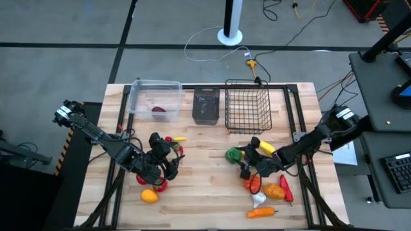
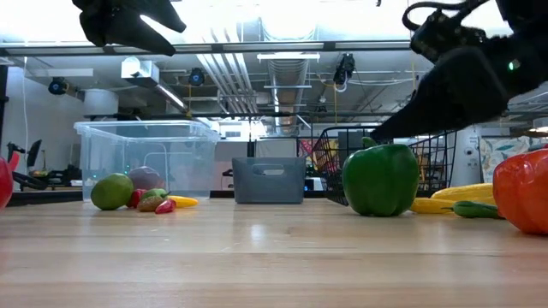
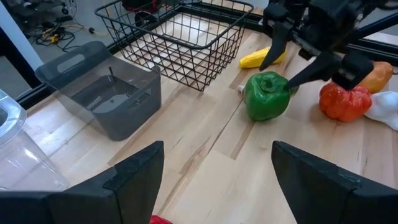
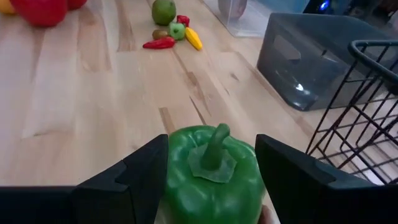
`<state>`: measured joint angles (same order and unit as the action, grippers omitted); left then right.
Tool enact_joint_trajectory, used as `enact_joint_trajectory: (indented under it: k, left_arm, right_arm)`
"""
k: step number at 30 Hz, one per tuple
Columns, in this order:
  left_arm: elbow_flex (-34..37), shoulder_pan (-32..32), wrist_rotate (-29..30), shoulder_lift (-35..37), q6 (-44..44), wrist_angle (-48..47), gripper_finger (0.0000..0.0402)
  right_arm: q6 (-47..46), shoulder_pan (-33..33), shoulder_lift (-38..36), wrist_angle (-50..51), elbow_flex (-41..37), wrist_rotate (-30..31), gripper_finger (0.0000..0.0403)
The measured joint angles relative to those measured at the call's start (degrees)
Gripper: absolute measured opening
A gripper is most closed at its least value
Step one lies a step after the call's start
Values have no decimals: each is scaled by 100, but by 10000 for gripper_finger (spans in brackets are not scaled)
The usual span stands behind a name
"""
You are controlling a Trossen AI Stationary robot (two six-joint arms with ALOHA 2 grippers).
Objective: Sort produce into baskets
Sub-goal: Put the green bell pepper into the wire basket
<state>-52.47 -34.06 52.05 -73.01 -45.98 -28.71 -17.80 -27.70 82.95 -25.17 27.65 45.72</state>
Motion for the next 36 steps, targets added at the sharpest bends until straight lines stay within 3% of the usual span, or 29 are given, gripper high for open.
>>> enact_joint_trajectory:
  k: [13, 32, 36]
  left_arm:
    - [0, 0, 4, 2, 2, 2, 279]
    - [0, 1, 4, 2, 2, 2, 279]
    - [0, 1, 3, 2, 2, 2, 279]
  right_arm:
    - [-158, 0, 421, -144, 200, 139, 214]
    - [-472, 122, 407, -69, 198, -230, 27]
    - [-491, 122, 371, -52, 198, -269, 23]
